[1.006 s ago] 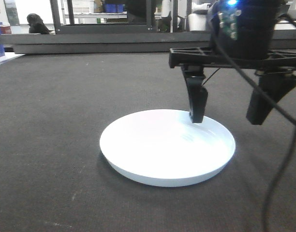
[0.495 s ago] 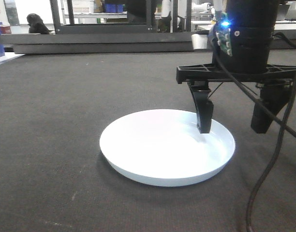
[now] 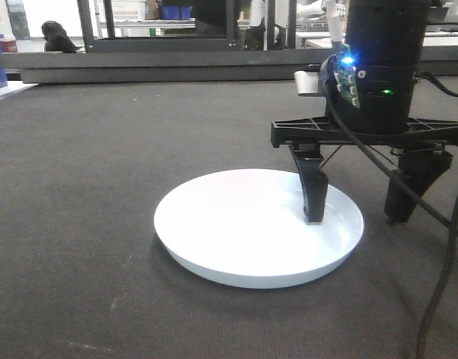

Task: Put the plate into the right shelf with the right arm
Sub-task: 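Close the right gripper on the plate rim and tilt it up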

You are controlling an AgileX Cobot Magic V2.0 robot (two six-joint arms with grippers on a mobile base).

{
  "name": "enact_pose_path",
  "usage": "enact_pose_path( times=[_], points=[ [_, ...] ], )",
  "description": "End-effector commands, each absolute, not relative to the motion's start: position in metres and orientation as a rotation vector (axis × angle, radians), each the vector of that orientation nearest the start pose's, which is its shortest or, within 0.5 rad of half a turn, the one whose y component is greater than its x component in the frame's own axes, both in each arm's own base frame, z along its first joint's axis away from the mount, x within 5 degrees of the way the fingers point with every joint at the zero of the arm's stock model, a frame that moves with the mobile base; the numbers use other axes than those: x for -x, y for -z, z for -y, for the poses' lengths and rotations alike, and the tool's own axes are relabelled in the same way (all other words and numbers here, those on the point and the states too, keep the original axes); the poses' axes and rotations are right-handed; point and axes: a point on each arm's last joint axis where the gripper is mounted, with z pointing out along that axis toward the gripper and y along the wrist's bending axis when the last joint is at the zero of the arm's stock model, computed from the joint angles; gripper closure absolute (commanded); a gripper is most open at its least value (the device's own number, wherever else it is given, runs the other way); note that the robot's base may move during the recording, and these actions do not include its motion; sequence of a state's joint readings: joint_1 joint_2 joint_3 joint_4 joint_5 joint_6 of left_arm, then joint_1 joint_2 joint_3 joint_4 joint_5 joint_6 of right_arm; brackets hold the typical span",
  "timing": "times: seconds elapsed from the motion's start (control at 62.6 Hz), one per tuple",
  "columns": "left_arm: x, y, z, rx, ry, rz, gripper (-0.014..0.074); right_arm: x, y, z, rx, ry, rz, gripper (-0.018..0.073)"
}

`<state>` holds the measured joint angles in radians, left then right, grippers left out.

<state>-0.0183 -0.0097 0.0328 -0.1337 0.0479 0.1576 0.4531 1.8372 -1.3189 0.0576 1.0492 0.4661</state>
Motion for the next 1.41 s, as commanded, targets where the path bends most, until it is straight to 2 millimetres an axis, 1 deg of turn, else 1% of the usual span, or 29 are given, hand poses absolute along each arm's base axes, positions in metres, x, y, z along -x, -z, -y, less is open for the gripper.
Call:
enact_pose_path(
  times=[0.0,0.096,0.208,0.319,0.351,0.511,0.671,0.751,0.847,0.99,1.118,1.182,1.214,1.31,1.358,1.39],
  points=[
    [-0.056,-0.203,0.001,-0.016,0.005,-1.465,0.0724,-0.320,-0.231,-0.158,-0.062,-0.178,-3.009,0.0050],
    [-0.056,-0.203,0.001,-0.016,0.005,-1.465,0.0724,-0.320,-0.231,-0.158,-0.062,-0.178,-3.009,0.0176],
    [-0.056,-0.203,0.001,-0.016,0.005,-1.465,0.0724,-0.320,-0.231,-0.158,-0.062,-0.178,-3.009,0.0349],
    [-0.056,-0.203,0.001,-0.016,0.005,-1.465,0.0724,-0.319,-0.232,-0.158,-0.062,-0.179,-3.007,0.0482],
    [-0.056,-0.203,0.001,-0.016,0.005,-1.465,0.0724,-0.319,-0.233,-0.158,-0.062,-0.181,-3.005,0.0503],
    [-0.056,-0.203,0.001,-0.016,0.005,-1.465,0.0724,-0.317,-0.242,-0.156,-0.045,-0.197,-2.979,0.0502],
    [-0.056,-0.203,0.001,-0.016,0.005,-1.465,0.0724,-0.307,-0.272,-0.151,0.024,-0.241,-2.892,0.0502],
    [-0.056,-0.203,0.001,-0.016,0.005,-1.465,0.0724,-0.301,-0.292,-0.144,0.096,-0.263,-2.815,0.0502],
    [-0.056,-0.203,0.001,-0.016,0.005,-1.465,0.0724,-0.296,-0.312,-0.132,0.130,-0.293,-2.703,0.0502],
    [-0.056,-0.203,0.001,-0.016,0.005,-1.465,0.0724,-0.281,-0.335,-0.110,0.172,-0.340,-2.499,0.0502],
    [-0.056,-0.203,0.001,-0.016,0.005,-1.465,0.0724,-0.264,-0.337,-0.089,0.246,-0.321,-2.327,0.0502],
    [-0.056,-0.203,0.001,-0.016,0.005,-1.465,0.0724,-0.252,-0.338,-0.078,0.258,-0.304,-2.252,0.0502],
    [-0.056,-0.203,0.001,-0.016,0.005,-1.465,0.0724,-0.249,-0.336,-0.074,0.247,-0.306,-2.227,0.0502],
    [-0.056,-0.203,0.001,-0.016,0.005,-1.465,0.0724,-0.235,-0.336,-0.052,0.148,-0.266,-2.112,0.0502],
    [-0.056,-0.203,0.001,-0.016,0.005,-1.465,0.0724,-0.228,-0.332,-0.043,0.110,-0.244,-2.078,0.0502],
    [-0.056,-0.203,0.001,-0.016,0.005,-1.465,0.0724,-0.221,-0.330,-0.034,0.066,-0.218,-2.036,0.0502]
  ],
)
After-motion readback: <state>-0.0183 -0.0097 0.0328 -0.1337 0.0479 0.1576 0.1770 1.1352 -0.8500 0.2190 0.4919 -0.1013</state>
